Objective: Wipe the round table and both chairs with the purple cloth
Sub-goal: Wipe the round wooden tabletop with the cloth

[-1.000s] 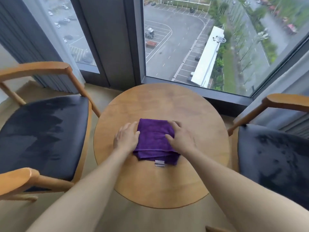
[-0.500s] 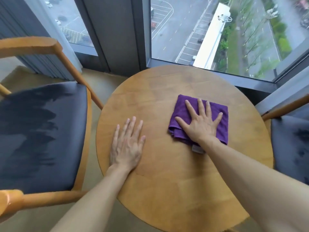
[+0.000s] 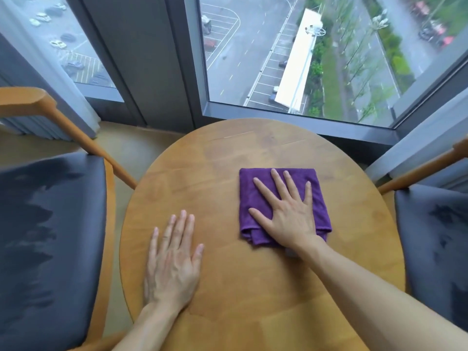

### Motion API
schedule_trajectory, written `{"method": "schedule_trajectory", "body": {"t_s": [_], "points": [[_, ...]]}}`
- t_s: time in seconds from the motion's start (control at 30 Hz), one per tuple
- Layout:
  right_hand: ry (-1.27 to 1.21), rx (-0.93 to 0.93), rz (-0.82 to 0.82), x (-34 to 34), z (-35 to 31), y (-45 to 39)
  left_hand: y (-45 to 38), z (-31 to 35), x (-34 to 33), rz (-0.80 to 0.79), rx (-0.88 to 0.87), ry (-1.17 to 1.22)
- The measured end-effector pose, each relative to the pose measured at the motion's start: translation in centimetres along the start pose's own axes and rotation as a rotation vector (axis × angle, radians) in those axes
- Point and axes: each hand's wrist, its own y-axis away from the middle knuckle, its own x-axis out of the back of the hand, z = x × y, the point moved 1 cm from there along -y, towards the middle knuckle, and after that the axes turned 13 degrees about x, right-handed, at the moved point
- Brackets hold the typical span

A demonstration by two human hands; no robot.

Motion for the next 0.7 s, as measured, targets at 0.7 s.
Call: {"method": "schedule_trajectory", "body": {"t_s": [0.7], "points": [[-0.011,0.286,0.007,0.0,0.3,-9.7,-18.0,7.6,1.8,0.007,0.055,-0.050]]}}
